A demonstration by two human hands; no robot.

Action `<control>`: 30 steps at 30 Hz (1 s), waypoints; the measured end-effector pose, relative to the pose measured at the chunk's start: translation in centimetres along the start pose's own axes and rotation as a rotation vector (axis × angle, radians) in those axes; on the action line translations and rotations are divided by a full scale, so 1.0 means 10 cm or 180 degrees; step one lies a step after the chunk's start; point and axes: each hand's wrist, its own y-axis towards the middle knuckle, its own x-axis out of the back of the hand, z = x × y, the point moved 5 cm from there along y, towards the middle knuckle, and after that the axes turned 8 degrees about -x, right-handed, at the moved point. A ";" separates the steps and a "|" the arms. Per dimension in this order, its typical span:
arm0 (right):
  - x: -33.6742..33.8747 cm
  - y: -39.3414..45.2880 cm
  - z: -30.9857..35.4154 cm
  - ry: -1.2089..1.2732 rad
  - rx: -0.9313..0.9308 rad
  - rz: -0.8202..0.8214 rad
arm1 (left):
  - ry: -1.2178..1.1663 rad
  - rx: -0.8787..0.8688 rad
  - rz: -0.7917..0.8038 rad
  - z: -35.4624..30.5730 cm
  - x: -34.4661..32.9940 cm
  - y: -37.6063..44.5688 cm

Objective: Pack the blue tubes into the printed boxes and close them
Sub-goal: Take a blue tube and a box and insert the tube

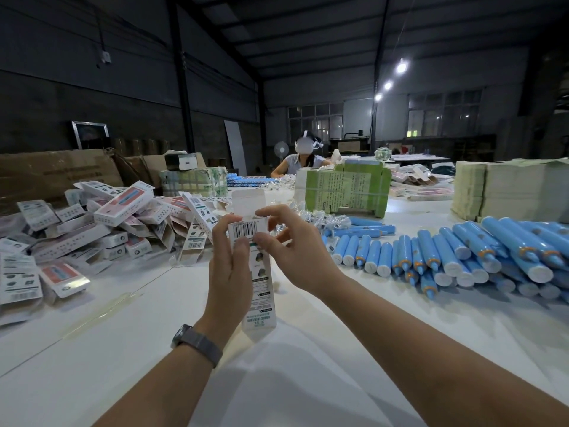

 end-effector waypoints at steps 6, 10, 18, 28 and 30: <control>0.01 -0.01 0.03 0.0022 0.0007 -0.0013 | -0.0083 -0.0058 0.0058 0.03 -0.02 -0.04; 0.00 -0.01 0.05 0.0077 0.0107 -0.0094 | -0.0198 -0.0092 0.0052 0.02 -0.02 -0.04; 0.02 -0.02 0.12 0.0281 0.0190 -0.0068 | -0.0189 0.0003 0.0063 0.09 -0.04 -0.05; 0.02 -0.01 0.14 -0.0036 0.0260 -0.0100 | -0.0263 0.0026 -0.0030 0.12 -0.03 -0.07; 0.02 0.00 0.14 -0.0114 0.0322 -0.0110 | -0.0196 0.0049 -0.0006 0.13 -0.02 -0.06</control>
